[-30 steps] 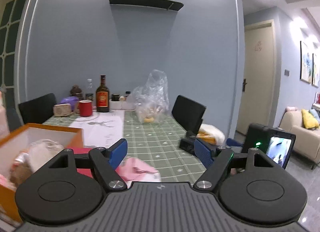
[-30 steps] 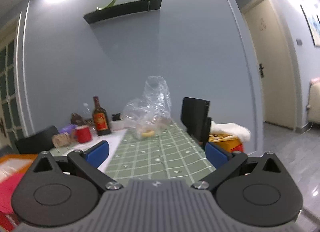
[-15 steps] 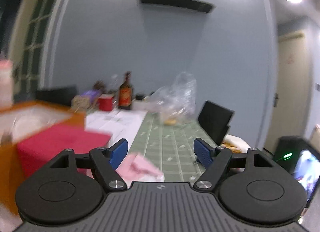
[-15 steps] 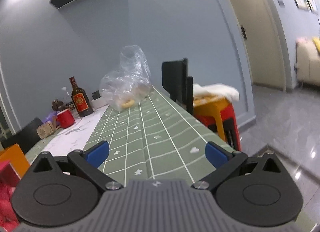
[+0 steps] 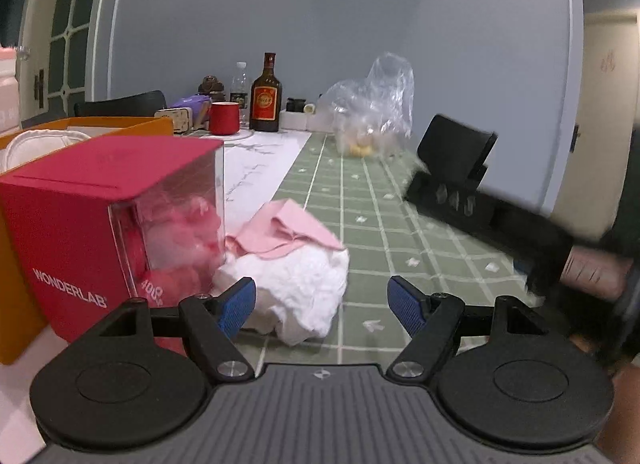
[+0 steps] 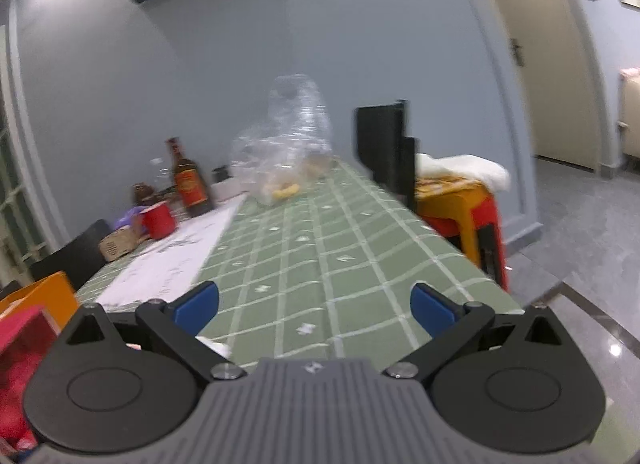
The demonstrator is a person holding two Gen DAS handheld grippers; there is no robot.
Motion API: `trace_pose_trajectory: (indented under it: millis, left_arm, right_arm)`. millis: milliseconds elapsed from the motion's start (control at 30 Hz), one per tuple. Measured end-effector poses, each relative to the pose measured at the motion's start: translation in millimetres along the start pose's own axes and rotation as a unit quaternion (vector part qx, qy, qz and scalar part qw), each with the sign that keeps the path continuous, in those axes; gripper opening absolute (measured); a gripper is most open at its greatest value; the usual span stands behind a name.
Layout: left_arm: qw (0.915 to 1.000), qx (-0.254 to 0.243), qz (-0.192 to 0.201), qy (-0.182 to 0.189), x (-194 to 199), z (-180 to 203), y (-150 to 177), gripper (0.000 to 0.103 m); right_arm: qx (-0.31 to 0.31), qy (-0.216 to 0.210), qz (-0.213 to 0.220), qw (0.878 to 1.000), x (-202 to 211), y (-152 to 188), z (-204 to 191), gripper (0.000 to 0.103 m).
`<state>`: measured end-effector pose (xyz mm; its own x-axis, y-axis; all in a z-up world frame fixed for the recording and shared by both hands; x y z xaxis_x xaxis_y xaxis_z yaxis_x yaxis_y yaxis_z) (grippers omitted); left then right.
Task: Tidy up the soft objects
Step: 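Grasp the pink cloth with the right tool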
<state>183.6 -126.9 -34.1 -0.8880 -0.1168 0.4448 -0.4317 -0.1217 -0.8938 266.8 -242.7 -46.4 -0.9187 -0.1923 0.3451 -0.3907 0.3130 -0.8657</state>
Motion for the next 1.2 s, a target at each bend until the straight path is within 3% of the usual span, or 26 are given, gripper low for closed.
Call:
trace_pose_trajectory:
  millis: [133, 233, 300, 367, 467, 567, 667, 767, 833, 867, 900, 933, 1000, 1067, 1200]
  left_arm:
    - [0.9996, -0.003, -0.029, 0.003, -10.9, -2.3, 4.8, 0.088]
    - [0.9974, 0.031, -0.065, 0.009, -22.8, -11.2, 6.9, 0.089]
    - [0.9945, 0.048, -0.092, 0.011, -30.8, -14.5, 9.4, 0.089]
    - [0.9953, 0.040, -0.087, 0.018, -28.7, -12.5, 10.3, 0.089]
    - [0.9947, 0.041, -0.092, 0.020, -30.5, -12.7, 13.0, 0.089]
    - [0.9946, 0.043, -0.091, 0.022, -29.4, -13.9, 14.1, 0.090]
    - [0.9947, 0.041, -0.092, 0.021, -27.9, -13.9, 14.7, 0.090]
    - [0.9946, 0.043, -0.092, 0.021, -27.4, -13.6, 13.8, 0.090]
    - [0.9946, 0.047, -0.091, 0.016, -26.5, -14.9, 12.5, 0.090]
    - [0.9946, 0.050, -0.090, 0.011, -25.5, -15.4, 12.3, 0.090]
    - [0.9946, 0.051, -0.090, 0.008, -24.6, -16.5, 12.3, 0.090]
    - [0.9946, 0.051, -0.090, 0.008, -24.2, -17.0, 12.5, 0.090]
    - [0.9948, 0.048, -0.090, 0.004, -23.0, -16.1, 12.5, 0.090]
    - [0.9949, 0.041, -0.092, -0.001, -21.8, -14.4, 13.2, 0.090]
    - [0.9949, 0.017, -0.099, -0.014, -20.1, -9.2, 14.8, 0.090]
  right_arm:
    - [0.031, -0.052, -0.040, 0.997, -19.7, -11.0, -12.3, 0.100]
    - [0.090, -0.096, -0.076, 0.988, -39.5, -21.2, -29.4, 0.100]
    - [0.129, -0.120, -0.109, 0.978, -54.1, -25.3, -41.4, 0.100]
    - [0.168, -0.131, -0.135, 0.968, -70.5, -27.1, -55.5, 0.100]
    - [0.212, -0.147, -0.156, 0.954, -87.7, -25.1, -74.9, 0.100]
    - [0.266, -0.180, -0.176, 0.931, -97.7, -17.5, -92.1, 0.100]
    - [0.326, -0.183, -0.175, 0.911, -109.6, -7.2, -106.4, 0.100]
    - [0.336, -0.211, -0.211, 0.893, -122.0, 0.3, -115.6, 0.100]
    - [0.322, -0.223, -0.237, 0.889, -132.7, 3.7, -118.1, 0.100]
    - [0.315, -0.226, -0.246, 0.888, -136.7, 5.2, -118.6, 0.093]
    - [0.311, -0.232, -0.254, 0.886, -139.6, 7.2, -119.2, 0.057]
    - [0.306, -0.243, -0.265, 0.881, -141.1, 10.7, -119.5, 0.036]
    - [0.293, -0.244, -0.267, 0.885, -138.8, 11.0, -119.6, 0.025]
    - [0.290, -0.236, -0.268, 0.888, -132.9, 11.9, -120.3, 0.020]
    - [0.284, -0.211, -0.274, 0.894, -120.1, 12.0, -113.1, 0.019]
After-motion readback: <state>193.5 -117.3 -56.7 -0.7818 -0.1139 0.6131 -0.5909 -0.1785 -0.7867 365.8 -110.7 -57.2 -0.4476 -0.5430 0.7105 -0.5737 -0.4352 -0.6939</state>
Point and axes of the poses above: each gripper's, at about its wrist camera, not at the fingertips, and x roughly against the way its jaws point, z to its right, y to its underside, the point moved 3 cm from there along -x, roughly the way its jaws point, and after that the axes turned 1 degree about x, right-handed, at the moved point
